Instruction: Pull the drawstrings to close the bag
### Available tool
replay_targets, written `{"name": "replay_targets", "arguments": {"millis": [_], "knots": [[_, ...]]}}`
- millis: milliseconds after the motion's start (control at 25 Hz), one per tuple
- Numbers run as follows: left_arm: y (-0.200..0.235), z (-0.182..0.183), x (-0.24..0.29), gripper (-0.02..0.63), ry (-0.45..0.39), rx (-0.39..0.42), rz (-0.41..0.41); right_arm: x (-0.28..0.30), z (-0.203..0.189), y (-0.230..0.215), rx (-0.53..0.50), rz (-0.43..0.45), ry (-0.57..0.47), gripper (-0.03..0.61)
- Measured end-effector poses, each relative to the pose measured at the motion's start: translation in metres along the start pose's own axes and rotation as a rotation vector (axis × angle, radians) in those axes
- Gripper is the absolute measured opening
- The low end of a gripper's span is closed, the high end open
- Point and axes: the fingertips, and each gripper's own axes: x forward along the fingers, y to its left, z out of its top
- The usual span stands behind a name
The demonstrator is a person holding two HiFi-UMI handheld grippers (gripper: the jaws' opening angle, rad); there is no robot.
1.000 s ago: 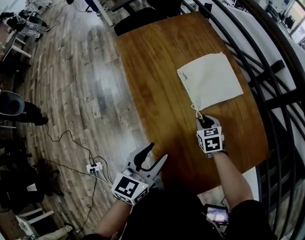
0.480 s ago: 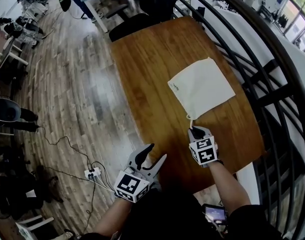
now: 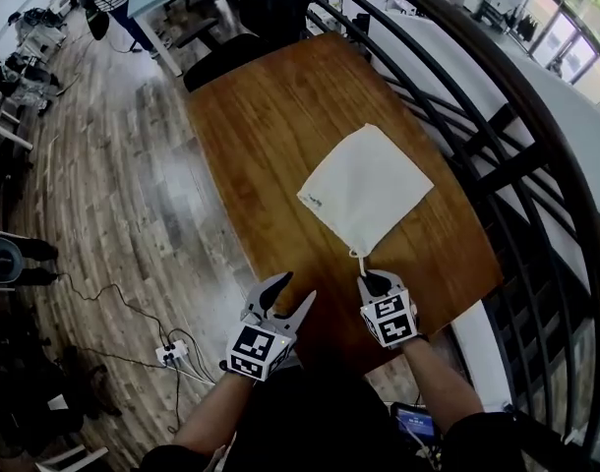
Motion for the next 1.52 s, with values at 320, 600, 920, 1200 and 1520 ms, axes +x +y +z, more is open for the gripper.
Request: {"name": "replay_targets", "arguments": {"millis": [320,600,920,1200,1520], "knots": [[-0.001,-0.019,0.042,0.215,0.077,0.052,-0.019,-0.037,-0.031,-0.013,0.052,-0.077,0.008,0.034],[-0.004,-0.033,0.069,0.210,0.142,0.076,-0.032,-0.065,-0.055,-0.026,0.118,-0.152,0.022,0.034],[-0.006,-0.065,0.104,0.204,0.284,0.038,-0.039,-0.080,-0.071,-0.030,0.158,-0.188,0.033,0.034],[0.006,-0.062,0.121,0.204,0.311,0.096,0.019,-0.078,-0.072,-0.032,0.180,-0.193,0.038,0.034],[0.016,-0.058,0.136,0.206,0.372,0.208,0.064,-0.073,-0.075,-0.033,0.167,-0.188,0.040,0.035]]}}
